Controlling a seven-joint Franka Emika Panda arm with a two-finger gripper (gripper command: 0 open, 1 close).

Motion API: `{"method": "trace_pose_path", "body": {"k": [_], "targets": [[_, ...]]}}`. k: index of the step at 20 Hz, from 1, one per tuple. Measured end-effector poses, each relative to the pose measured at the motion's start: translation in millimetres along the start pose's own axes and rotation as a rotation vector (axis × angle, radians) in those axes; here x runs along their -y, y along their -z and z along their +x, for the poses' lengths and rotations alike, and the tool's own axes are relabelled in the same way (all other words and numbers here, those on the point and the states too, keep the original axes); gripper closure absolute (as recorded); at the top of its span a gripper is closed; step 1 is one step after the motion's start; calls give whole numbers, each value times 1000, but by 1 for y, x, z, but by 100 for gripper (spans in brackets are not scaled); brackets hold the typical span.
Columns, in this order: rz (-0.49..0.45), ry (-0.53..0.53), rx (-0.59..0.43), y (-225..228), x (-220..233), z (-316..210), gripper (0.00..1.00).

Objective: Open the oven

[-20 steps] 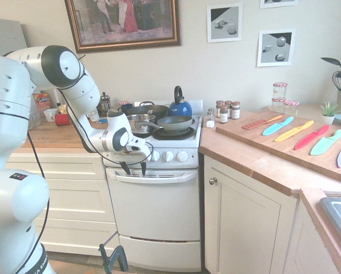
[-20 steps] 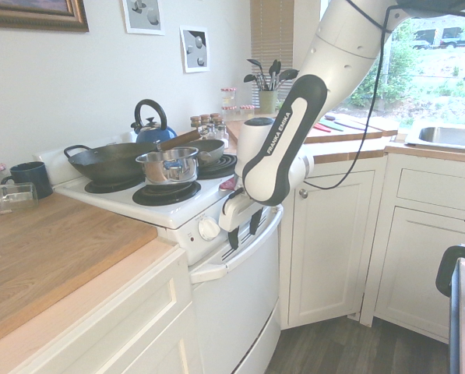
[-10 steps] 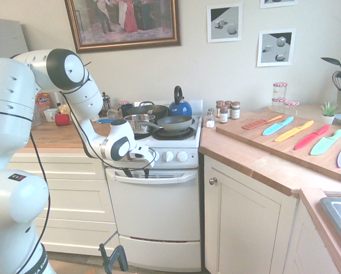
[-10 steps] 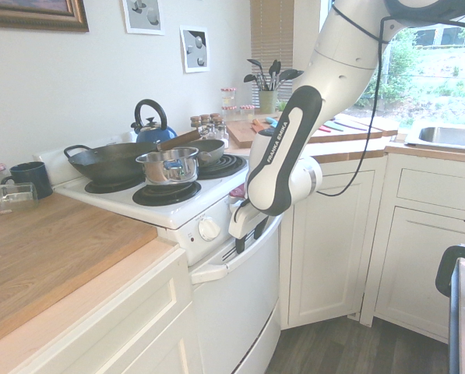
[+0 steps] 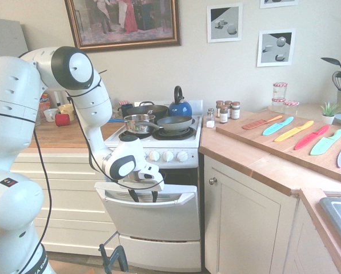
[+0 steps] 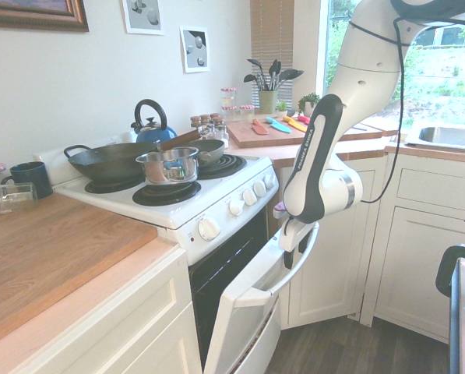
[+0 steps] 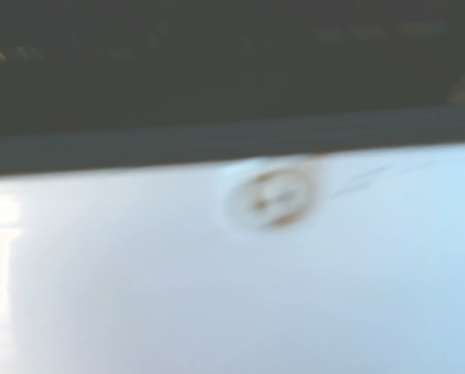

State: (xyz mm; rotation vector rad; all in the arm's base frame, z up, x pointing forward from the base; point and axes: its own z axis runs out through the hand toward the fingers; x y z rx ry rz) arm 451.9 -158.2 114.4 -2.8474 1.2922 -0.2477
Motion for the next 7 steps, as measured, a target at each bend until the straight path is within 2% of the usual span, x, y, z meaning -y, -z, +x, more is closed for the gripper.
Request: {"method": "trace_pose_path", "body": {"k": [7], "targets": [[-28,-7,57,-6,-66,-2,0]]}}
